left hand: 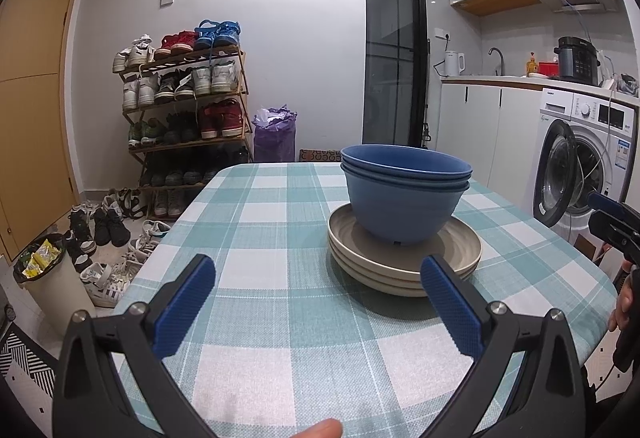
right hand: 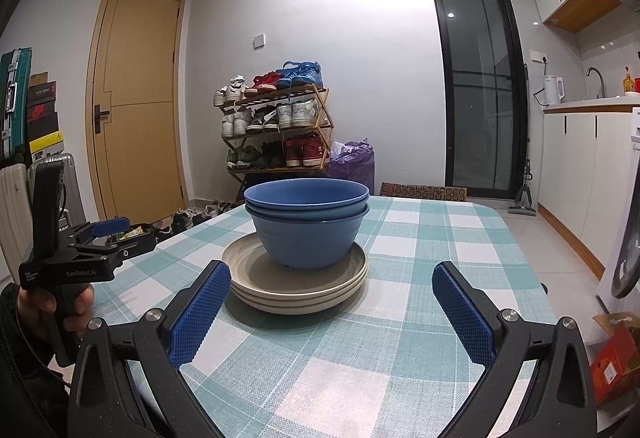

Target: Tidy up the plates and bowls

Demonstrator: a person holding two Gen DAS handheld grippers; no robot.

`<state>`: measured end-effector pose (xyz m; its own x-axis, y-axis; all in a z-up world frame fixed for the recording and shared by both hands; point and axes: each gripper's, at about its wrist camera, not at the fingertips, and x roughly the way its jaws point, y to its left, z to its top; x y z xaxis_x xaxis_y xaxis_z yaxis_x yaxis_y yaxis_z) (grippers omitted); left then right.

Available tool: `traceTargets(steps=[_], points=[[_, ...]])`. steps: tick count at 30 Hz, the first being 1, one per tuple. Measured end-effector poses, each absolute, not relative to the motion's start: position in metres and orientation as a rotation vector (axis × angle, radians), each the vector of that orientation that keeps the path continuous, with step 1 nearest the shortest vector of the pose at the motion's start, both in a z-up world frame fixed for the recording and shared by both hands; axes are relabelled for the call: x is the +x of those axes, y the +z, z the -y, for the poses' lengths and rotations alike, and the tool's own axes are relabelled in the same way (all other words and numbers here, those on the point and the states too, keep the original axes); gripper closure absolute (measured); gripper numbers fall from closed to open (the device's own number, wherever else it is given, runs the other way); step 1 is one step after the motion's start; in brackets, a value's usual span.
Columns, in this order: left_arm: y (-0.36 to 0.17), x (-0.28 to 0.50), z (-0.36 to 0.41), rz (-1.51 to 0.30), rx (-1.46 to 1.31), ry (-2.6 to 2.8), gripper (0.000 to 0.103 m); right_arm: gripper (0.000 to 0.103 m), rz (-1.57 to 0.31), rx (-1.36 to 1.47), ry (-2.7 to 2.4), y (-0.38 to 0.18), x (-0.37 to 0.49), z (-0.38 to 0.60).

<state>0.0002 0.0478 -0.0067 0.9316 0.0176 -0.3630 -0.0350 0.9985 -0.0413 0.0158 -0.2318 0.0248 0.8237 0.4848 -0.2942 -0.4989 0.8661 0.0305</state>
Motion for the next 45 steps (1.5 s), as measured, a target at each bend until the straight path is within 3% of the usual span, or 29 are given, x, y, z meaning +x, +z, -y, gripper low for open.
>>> traceTargets(steps=[45], points=[[-0.0044, -0.0003, -0.0446, -0.373, -0.048, 0.005, 0.000, 0.000, -0.300, -0.055, 0.527, 0.0235, 0.0172, 0.2304]])
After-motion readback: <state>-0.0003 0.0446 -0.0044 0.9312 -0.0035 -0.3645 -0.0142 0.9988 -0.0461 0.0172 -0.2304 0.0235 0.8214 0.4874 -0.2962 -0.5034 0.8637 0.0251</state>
